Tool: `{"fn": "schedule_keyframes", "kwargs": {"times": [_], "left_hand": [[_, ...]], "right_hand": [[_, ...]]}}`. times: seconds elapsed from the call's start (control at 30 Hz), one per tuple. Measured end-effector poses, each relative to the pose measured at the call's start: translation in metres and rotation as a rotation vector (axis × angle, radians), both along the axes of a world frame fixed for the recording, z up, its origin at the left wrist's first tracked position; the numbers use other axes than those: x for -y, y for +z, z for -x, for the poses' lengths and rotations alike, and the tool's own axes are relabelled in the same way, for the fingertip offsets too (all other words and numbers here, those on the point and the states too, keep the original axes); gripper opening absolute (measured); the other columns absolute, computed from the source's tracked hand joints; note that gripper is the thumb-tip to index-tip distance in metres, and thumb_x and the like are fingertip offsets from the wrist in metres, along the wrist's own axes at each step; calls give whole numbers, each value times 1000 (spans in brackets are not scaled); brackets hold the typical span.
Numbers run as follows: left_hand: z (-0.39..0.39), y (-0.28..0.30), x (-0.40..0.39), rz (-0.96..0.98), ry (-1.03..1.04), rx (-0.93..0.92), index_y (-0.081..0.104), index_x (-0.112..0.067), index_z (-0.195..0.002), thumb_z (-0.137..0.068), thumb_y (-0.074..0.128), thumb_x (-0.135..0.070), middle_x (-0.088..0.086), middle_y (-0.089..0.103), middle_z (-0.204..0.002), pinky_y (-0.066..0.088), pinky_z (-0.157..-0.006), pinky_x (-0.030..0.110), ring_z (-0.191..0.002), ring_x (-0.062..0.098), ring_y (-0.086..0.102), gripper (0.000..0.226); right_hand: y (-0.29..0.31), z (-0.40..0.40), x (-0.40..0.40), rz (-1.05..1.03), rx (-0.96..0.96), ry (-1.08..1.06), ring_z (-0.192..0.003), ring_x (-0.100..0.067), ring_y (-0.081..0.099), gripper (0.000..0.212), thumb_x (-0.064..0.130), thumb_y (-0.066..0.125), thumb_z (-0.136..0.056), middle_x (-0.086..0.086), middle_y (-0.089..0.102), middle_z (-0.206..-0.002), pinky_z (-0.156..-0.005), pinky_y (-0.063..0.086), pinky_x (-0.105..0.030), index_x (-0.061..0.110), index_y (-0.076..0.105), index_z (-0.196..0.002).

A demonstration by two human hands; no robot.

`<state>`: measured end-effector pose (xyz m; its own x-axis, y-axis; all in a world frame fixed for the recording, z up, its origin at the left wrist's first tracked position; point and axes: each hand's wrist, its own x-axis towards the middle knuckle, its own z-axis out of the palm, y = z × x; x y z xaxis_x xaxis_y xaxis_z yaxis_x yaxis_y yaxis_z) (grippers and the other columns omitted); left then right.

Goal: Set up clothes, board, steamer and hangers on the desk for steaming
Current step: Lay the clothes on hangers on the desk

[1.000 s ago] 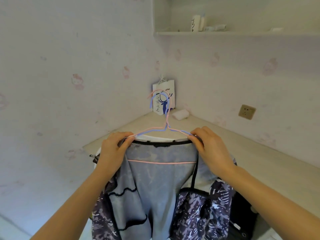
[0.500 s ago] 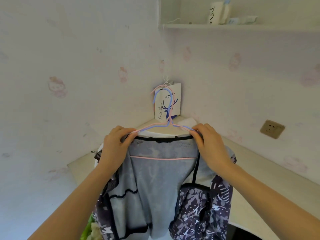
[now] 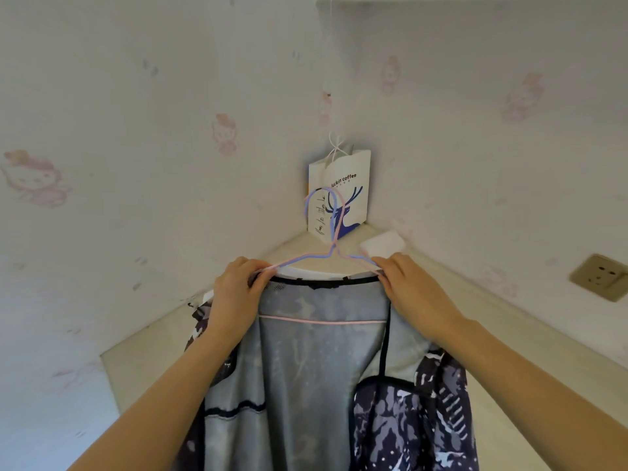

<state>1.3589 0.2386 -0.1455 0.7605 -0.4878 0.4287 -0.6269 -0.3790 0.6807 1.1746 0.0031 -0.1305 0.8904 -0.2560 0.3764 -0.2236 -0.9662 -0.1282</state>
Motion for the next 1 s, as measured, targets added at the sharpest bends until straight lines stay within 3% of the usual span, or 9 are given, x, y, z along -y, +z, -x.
{"fn": "schedule_keyframes", "kwargs": {"times": [0.13,0.23,0.4,0.63,0.83,1.0], "left_hand": [[-26,-26,26,-47,20,-30,71,-20,-89,-91,61,-29,-7,61,-83,48,-78,35,-83,13,57,14],[-46,-44,45,-117,35,-67,71,-20,-90,-91,61,-28,-6,61,-85,47,-80,36,-85,17,57,12],[-89,-70,80,-188,56,-133,71,-17,-92,-91,62,-25,-1,64,-89,47,-84,38,-90,21,58,12],[-165,-103,133,-294,92,-188,71,-15,-93,-91,61,-26,6,63,-91,45,-83,38,-89,26,58,15],[-220,-140,170,-341,121,-212,71,-18,-93,-92,59,-30,6,62,-93,47,-82,41,-89,26,58,17],[-242,-189,186,-438,108,-282,70,-20,-92,-91,59,-34,6,64,-97,49,-83,43,-90,27,59,17]], "right_hand": [[-27,-31,28,60,-38,11,-76,-30,58,26,14,64,-89,-10,57,-88,-56,45,-34,10,60,-115],[-46,-55,48,48,-40,25,-69,-31,59,20,12,69,-85,-9,57,-83,-50,43,-32,9,63,-104],[-79,-102,87,-19,-115,36,-74,-33,60,18,14,63,-89,-10,57,-87,-52,48,-38,8,62,-106],[-111,-179,139,-123,-165,12,-93,-34,58,28,27,44,-98,-10,59,-107,-69,50,-44,12,55,-119],[-144,-240,172,-194,-179,6,-93,-28,55,23,24,44,-99,-8,59,-109,-66,47,-39,13,55,-116],[-191,-262,185,-259,-314,-46,-96,-31,56,20,21,42,-100,-10,60,-110,-70,47,-41,11,53,-113]]}}
